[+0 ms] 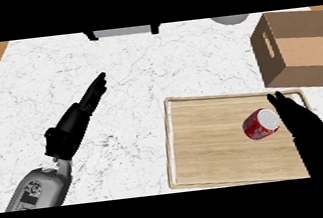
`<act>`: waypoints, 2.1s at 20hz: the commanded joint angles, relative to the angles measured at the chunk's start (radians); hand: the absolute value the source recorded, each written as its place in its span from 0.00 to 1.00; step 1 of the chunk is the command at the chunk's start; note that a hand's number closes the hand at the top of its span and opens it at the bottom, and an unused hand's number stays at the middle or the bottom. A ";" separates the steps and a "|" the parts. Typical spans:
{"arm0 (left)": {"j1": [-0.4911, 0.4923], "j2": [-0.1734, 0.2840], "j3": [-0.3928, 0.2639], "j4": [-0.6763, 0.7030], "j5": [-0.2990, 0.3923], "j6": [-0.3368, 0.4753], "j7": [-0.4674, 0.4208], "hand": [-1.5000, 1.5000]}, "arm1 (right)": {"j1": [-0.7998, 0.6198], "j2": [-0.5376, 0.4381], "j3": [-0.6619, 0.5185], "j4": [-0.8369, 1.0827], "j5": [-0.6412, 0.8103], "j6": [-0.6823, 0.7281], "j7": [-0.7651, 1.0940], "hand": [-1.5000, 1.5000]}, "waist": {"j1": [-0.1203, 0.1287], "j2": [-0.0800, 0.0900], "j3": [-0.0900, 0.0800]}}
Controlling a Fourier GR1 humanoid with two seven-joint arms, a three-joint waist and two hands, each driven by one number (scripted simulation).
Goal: Pick the can from the tray and place it in the cardboard box
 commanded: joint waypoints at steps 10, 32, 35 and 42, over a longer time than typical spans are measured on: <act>0.048 -0.070 0.019 0.062 -0.080 -0.024 -0.085 0.50 | -0.017 0.213 -0.037 0.239 0.097 0.105 -0.017 0.00 | -0.004 0.000 0.001; 0.023 -0.184 0.099 0.035 -0.182 -0.083 -0.020 0.50 | 0.072 0.417 -0.183 0.348 0.265 0.283 -0.214 0.00 | -0.006 -0.001 0.001; 0.119 -0.154 0.092 -0.070 -0.195 -0.100 -0.009 0.50 | 0.047 0.452 -0.193 0.387 0.290 0.292 -0.206 0.00 | -0.001 -0.001 0.002; 0.077 -0.164 0.140 -0.065 -0.161 -0.150 0.021 0.50 | 0.063 0.492 -0.200 0.495 0.379 0.255 -0.278 0.00 | -0.002 -0.001 0.002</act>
